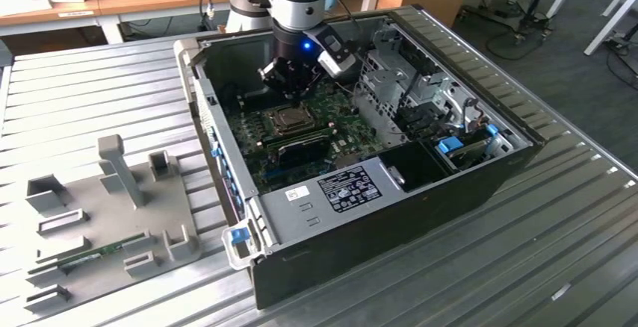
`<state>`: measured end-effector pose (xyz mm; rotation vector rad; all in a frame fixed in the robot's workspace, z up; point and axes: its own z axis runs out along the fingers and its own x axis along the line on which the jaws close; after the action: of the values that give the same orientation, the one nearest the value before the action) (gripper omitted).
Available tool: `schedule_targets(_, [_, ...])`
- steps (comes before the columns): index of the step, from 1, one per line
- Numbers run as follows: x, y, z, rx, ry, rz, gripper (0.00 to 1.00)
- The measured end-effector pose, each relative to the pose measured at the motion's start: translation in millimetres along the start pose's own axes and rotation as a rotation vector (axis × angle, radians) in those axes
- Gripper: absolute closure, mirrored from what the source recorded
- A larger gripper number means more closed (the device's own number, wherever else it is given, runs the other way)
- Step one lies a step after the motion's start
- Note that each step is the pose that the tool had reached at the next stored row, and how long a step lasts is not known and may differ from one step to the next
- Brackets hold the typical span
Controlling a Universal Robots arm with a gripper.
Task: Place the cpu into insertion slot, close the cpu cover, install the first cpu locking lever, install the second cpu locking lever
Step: 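Install the second cpu locking lever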
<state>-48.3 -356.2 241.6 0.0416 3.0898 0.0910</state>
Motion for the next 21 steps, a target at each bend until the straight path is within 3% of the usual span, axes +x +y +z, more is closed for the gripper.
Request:
schedule_targets(7, [-0.4, 0.5, -8.4, 0.0, 0.0, 0.0, 0.89])
schedule_targets(21, [-0.6, 0.7, -12.6, -0.0001, 0.0, 0.0, 0.89])
